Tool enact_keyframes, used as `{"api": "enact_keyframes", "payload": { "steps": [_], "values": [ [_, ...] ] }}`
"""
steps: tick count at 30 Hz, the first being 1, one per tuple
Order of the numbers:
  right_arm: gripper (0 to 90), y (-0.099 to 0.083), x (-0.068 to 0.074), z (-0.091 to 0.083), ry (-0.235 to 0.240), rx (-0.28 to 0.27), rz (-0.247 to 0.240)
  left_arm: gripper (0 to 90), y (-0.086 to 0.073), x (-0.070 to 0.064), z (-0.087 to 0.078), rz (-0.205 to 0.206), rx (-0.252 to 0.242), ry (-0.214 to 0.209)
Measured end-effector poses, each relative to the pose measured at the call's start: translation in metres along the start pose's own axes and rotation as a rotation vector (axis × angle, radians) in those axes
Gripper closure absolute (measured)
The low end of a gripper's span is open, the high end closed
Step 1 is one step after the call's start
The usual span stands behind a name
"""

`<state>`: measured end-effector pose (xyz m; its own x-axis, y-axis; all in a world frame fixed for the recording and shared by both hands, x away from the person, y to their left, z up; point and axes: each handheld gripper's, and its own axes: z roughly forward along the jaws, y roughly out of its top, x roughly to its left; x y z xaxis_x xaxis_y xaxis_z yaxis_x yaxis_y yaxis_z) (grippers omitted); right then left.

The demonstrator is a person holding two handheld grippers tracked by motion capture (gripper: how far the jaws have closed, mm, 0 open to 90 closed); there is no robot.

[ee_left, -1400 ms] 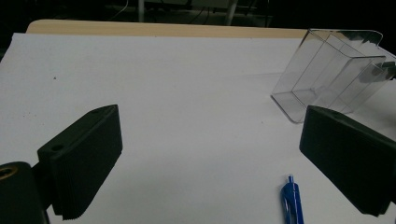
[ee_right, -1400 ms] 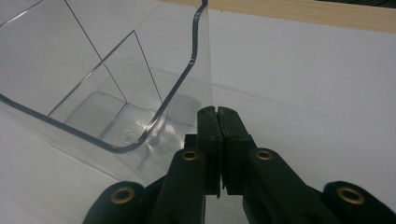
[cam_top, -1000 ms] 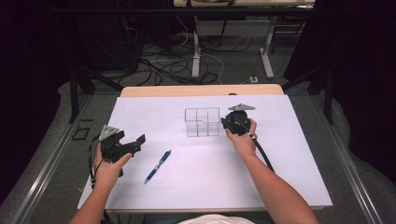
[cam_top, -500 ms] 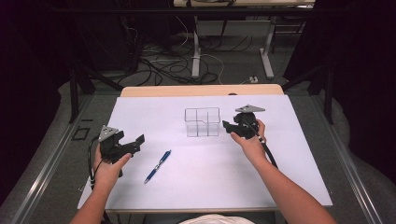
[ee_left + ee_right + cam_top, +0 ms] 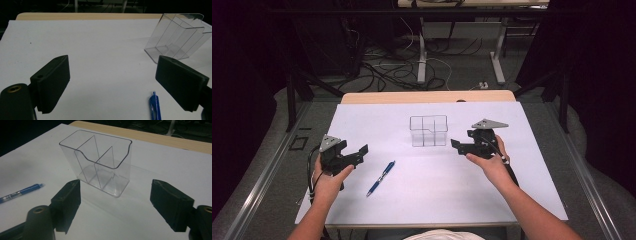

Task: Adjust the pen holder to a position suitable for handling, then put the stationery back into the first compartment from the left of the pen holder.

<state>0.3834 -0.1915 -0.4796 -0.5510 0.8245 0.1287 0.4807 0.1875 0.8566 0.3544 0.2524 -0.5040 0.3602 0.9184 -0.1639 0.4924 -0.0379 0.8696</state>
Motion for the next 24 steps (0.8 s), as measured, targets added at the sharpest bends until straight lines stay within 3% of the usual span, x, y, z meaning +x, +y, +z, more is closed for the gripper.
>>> {"api": "enact_keyframes", "payload": {
  "steps": [11,13,19,24],
  "values": [
    [0.0,-0.013,0.000,-0.025,-0.065,0.032,-0.034,14.2,0.002,-0.007,-0.001,0.020,0.004,-0.015],
    [0.0,-0.016,-0.002,-0.029,-0.083,0.027,-0.037,14.7,0.002,-0.008,-0.001,0.021,0.007,-0.017],
    [0.0,-0.025,-0.008,-0.033,-0.072,0.006,-0.027,15.9,0.005,-0.011,-0.002,0.031,0.014,-0.027],
    [0.0,-0.027,-0.012,-0.036,-0.084,0.031,-0.025,18.2,0.009,-0.017,-0.006,0.043,0.024,-0.035]
  ]
}}
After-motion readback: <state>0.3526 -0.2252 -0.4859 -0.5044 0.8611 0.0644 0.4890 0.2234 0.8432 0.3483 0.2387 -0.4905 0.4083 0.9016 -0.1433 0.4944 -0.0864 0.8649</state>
